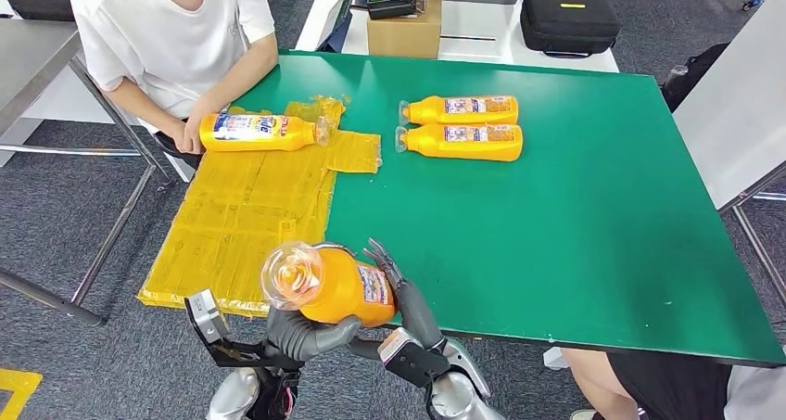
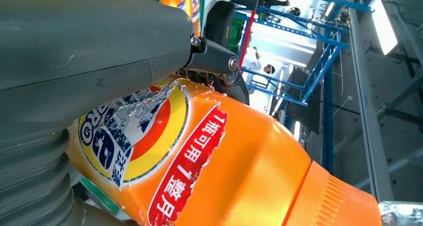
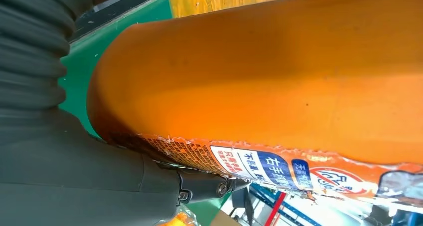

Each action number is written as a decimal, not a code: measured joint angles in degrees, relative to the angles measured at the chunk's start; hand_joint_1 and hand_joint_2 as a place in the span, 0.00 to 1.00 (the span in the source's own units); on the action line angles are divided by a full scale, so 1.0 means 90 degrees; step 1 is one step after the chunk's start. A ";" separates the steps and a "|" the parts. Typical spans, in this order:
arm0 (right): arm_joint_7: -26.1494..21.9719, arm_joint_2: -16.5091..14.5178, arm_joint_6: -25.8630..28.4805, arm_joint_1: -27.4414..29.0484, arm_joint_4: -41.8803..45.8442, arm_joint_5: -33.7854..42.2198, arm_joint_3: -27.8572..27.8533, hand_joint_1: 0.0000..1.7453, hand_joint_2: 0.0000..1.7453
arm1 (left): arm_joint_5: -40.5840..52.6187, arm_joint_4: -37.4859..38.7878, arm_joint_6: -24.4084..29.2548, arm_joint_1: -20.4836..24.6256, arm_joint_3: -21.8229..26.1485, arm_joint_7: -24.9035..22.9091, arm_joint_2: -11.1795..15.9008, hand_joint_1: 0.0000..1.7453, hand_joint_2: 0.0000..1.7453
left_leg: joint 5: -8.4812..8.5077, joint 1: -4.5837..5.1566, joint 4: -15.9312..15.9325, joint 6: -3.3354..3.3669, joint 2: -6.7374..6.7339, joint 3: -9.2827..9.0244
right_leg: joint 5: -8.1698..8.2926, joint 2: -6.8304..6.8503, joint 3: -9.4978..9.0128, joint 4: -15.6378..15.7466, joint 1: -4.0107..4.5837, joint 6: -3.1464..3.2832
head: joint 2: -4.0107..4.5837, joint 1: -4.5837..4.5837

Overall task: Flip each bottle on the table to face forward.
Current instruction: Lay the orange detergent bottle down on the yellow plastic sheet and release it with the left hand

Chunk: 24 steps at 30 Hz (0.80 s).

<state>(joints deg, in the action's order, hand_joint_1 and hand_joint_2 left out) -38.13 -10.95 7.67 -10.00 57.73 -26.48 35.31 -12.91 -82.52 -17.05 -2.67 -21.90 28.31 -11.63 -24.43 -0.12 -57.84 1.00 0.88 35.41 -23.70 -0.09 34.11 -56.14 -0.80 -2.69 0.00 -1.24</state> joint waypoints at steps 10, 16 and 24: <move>-0.0125 0.0252 0.2401 0.0183 0.0990 0.0570 0.0487 0.00 0.00 | 0.0137 -0.0020 0.0377 0.0292 0.0117 0.0026 -0.0088 1.00 1.00 | 0.0000 0.0001 0.0000 0.0000 0.0001 0.0003 | 0.0000 0.0001 -0.0001 0.0000 -0.0001 0.0000 | 0.0000 0.0002; -0.0133 0.0403 0.2853 0.0217 0.1487 0.0645 0.0604 0.00 0.00 | 0.0467 -0.0020 0.0764 0.0347 0.0286 0.0087 -0.0087 1.00 1.00 | 0.0001 0.0000 0.0000 0.0000 0.0003 0.0002 | 0.0000 0.0002 0.0000 0.0000 0.0000 0.0000 | 0.0000 0.0000; -0.0215 0.0624 0.3474 0.0451 0.2614 0.0910 0.0330 0.00 0.00 | 0.2505 0.0005 0.2553 0.0398 0.0777 0.0220 0.0095 1.00 1.00 | 0.0000 0.0000 0.0000 0.0000 -0.0013 0.0001 | 0.0002 -0.0008 0.0009 0.0000 0.0000 0.0000 | 0.0000 0.0000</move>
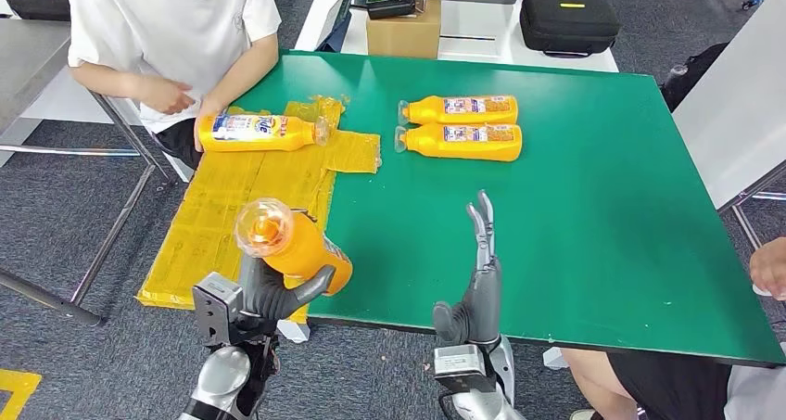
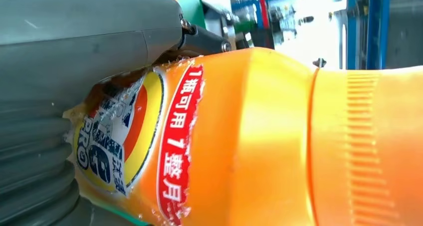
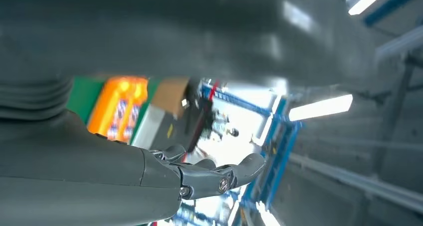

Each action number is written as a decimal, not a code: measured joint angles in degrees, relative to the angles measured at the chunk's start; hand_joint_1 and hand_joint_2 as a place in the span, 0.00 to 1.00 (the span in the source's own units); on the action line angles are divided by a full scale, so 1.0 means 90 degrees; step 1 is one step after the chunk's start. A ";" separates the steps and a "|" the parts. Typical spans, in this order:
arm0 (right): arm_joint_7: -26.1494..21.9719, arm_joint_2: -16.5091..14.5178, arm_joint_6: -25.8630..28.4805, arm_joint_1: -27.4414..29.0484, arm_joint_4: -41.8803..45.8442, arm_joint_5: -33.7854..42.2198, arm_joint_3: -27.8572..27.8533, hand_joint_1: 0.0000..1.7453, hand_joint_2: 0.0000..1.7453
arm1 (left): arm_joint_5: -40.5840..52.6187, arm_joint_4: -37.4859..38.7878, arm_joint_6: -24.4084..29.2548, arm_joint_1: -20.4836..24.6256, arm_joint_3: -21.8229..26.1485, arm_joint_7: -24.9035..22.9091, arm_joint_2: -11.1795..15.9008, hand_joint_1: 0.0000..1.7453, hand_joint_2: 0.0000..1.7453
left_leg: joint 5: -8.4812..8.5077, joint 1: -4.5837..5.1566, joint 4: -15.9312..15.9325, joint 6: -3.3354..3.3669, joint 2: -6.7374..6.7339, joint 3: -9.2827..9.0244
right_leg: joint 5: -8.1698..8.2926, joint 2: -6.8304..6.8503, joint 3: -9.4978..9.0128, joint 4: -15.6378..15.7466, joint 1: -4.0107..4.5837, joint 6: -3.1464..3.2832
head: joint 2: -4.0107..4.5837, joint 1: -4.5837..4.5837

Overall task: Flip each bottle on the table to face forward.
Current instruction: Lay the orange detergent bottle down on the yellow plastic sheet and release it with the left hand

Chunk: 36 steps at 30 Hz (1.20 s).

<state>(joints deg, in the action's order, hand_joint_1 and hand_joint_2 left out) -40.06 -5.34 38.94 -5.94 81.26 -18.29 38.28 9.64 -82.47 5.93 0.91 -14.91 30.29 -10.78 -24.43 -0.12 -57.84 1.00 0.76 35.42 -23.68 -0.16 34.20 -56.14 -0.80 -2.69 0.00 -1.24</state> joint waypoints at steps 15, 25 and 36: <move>-0.0007 0.0184 -0.0115 0.0560 0.0471 0.0417 -0.0578 0.00 0.00 | 0.1954 0.0088 0.1095 0.0022 0.0529 -0.0173 0.0106 0.92 1.00 | 0.0000 0.0001 0.0000 0.0000 0.0001 0.0001 | -0.0001 0.0000 0.0000 0.0001 0.0000 0.0000 | 0.0000 -0.0001; -0.0007 0.0188 -0.0492 0.0652 0.0696 0.0321 -0.0678 0.00 0.00 | 0.5541 0.0815 0.1644 0.0604 0.0224 -0.1660 0.0440 0.95 1.00 | 0.0001 0.0000 0.0000 0.0000 -0.0003 -0.0001 | 0.0001 0.0001 -0.0001 -0.0001 0.0000 0.0000 | 0.0000 -0.0001; -0.0007 0.0096 -0.0952 0.0667 0.0795 0.0496 -0.0773 0.00 0.00 | 0.6924 0.2986 0.0679 0.2138 -0.0131 -0.2670 0.0584 1.00 1.00 | 0.0005 0.0000 -0.0001 0.0002 0.0012 -0.0011 | 0.0001 0.0004 -0.0016 -0.0001 -0.0001 -0.0001 | 0.0000 0.0000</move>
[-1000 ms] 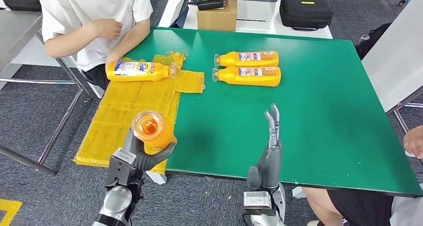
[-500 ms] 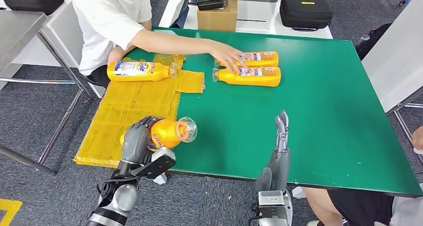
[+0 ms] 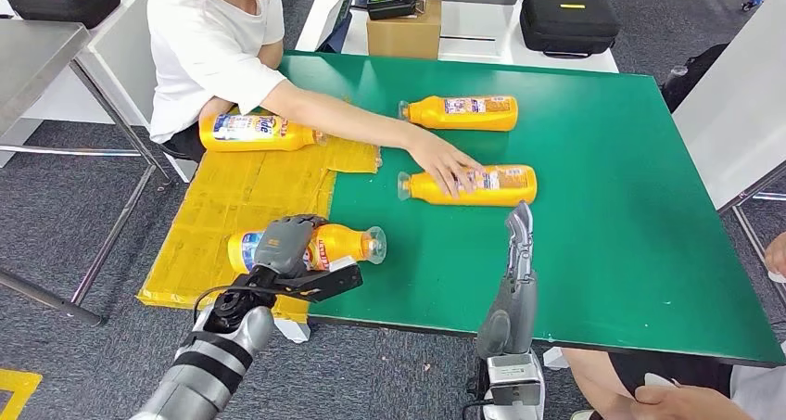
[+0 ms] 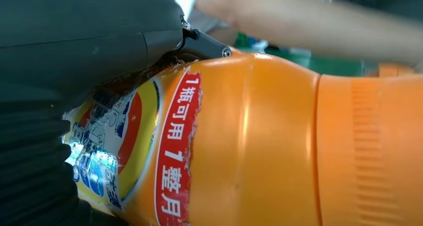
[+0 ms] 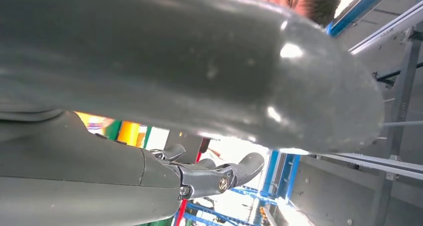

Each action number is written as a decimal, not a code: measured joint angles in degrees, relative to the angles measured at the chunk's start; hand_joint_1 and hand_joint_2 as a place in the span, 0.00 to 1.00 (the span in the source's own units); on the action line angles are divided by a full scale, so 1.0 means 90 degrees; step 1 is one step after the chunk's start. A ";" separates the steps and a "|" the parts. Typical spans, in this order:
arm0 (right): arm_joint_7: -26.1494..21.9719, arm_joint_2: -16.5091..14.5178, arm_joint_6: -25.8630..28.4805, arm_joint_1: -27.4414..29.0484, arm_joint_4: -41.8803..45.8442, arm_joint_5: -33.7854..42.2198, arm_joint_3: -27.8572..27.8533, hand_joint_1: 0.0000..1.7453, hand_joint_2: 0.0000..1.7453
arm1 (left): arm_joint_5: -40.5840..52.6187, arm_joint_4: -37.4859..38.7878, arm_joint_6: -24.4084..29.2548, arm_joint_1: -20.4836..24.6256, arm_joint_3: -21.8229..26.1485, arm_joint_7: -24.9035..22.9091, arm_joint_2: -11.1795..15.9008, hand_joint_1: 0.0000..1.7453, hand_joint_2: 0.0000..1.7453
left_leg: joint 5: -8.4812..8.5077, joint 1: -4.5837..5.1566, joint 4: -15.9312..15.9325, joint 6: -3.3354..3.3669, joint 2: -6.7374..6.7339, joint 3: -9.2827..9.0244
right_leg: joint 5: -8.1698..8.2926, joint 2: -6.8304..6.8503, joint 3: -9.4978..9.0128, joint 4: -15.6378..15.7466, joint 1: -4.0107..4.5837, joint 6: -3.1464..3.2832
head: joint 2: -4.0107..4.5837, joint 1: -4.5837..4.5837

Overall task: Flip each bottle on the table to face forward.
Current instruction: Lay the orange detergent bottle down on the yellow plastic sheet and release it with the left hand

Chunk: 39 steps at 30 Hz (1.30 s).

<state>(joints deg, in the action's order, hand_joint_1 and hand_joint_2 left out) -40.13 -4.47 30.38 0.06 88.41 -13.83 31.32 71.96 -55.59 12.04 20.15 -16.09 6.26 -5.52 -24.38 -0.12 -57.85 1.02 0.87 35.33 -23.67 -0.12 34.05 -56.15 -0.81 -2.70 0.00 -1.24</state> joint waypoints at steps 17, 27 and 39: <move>0.0002 -0.0178 -0.0365 -0.0206 -0.0309 0.0415 -0.0186 0.00 0.00 | 0.0061 0.3379 -0.1628 0.2208 -0.0315 -0.0166 -0.0082 0.00 1.00 | -0.0001 -0.0002 0.0002 -0.0004 -0.0031 -0.0074 | 0.0012 -0.0006 -0.0063 -0.0004 0.0003 0.0020 | 0.0001 0.0000; 0.0002 -0.0191 -0.0390 -0.0331 -0.0523 0.0460 -0.0223 0.00 0.00 | -0.0385 0.3746 -0.2090 0.2472 -0.0267 0.0031 -0.0072 0.00 1.00 | -0.0001 -0.0001 0.0003 -0.0004 -0.0030 -0.0078 | 0.0012 -0.0005 -0.0072 -0.0004 0.0003 0.0020 | 0.0001 -0.0001; 0.0002 -0.0140 -0.0168 -0.0353 -0.0587 0.0543 -0.0226 0.00 0.00 | -0.2400 0.3523 -0.2382 0.2154 0.0892 0.2087 0.0116 0.00 1.00 | -0.0001 0.0001 0.0003 -0.0004 -0.0033 -0.0083 | 0.0011 -0.0007 -0.0075 -0.0003 0.0001 0.0020 | 0.0000 0.0000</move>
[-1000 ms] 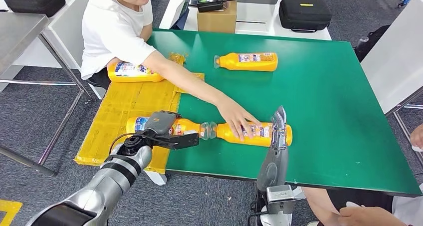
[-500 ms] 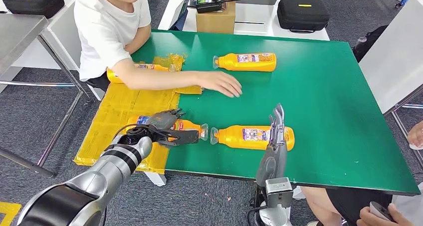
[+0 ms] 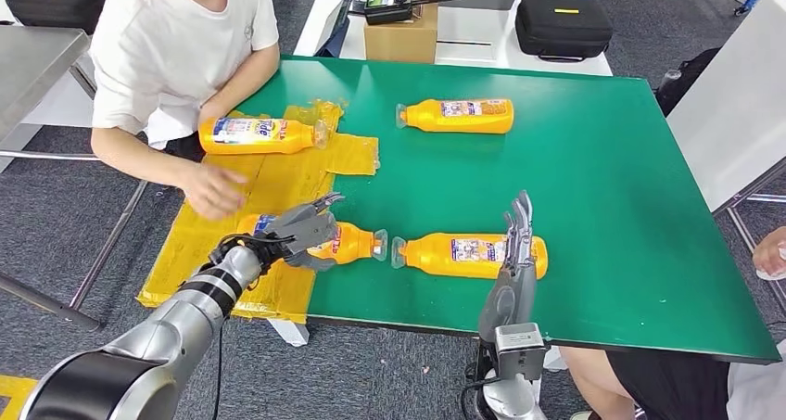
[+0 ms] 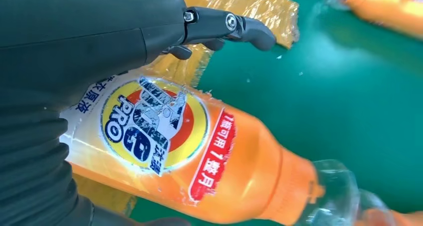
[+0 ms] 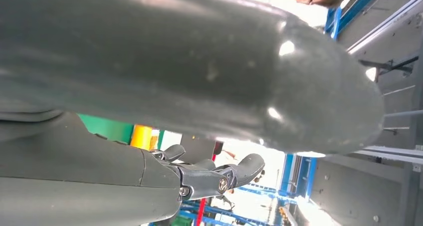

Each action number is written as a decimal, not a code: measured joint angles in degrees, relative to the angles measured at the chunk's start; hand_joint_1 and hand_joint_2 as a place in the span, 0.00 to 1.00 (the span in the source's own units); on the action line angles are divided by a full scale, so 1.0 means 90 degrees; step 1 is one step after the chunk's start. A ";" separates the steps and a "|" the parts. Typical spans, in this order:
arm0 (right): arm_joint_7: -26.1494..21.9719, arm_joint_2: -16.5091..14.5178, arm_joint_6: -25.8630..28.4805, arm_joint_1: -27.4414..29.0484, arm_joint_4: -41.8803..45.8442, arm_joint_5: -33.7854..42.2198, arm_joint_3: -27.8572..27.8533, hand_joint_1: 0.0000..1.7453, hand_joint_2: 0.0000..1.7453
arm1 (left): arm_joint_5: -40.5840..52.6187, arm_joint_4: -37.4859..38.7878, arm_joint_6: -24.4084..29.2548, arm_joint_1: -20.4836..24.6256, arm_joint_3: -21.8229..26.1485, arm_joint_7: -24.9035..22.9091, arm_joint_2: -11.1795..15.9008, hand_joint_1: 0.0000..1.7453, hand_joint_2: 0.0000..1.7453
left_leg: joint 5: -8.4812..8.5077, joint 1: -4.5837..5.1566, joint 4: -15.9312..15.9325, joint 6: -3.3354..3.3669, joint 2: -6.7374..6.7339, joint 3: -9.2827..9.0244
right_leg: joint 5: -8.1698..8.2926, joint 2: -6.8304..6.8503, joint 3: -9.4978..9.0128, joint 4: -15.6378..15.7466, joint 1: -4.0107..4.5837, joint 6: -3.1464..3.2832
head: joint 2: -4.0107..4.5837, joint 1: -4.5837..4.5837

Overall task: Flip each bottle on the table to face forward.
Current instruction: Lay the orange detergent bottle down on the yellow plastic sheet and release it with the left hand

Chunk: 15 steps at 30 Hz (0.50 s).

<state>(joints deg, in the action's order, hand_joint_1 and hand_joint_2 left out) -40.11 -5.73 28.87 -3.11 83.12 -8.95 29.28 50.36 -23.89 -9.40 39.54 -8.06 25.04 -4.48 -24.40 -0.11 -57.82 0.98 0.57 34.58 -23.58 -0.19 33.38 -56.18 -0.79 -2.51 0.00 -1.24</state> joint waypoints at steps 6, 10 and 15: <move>-0.0002 0.0067 0.0217 0.0109 0.0002 -0.0018 0.0005 0.00 0.00 | -0.1939 -0.1451 -0.0422 -0.0999 0.0401 0.0530 0.0006 0.00 1.00 | 0.0000 0.0000 -0.0001 0.0000 -0.0002 0.0025 | 0.0000 -0.0001 0.0031 0.0000 0.0000 0.0000 | 0.0000 -0.0001; -0.0002 0.0126 0.0292 0.0178 0.0002 -0.0033 0.0005 0.00 0.00 | -0.2917 -0.2730 -0.0627 -0.1656 0.0414 0.0498 0.0013 0.00 1.00 | 0.0001 -0.0001 -0.0001 0.0001 0.0001 0.0056 | 0.0000 0.0000 0.0058 -0.0001 0.0001 0.0000 | 0.0001 0.0000; -0.0002 0.0193 0.0393 0.0205 -0.0003 -0.0173 0.0005 0.00 0.00 | -0.3825 -0.4109 -0.0614 -0.2276 0.0411 0.0634 0.0016 0.00 1.00 | 0.0001 -0.0001 -0.0001 0.0001 0.0001 0.0069 | 0.0000 -0.0001 0.0072 0.0000 0.0000 0.0000 | 0.0001 -0.0001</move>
<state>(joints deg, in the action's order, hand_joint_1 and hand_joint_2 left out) -40.13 -3.99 32.41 -1.26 83.10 -10.50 29.33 15.93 -60.87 -14.93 19.06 -4.37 30.74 -4.33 -24.39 -0.12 -57.83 0.99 0.58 35.20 -23.58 -0.20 34.03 -56.18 -0.79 -2.52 0.01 -1.25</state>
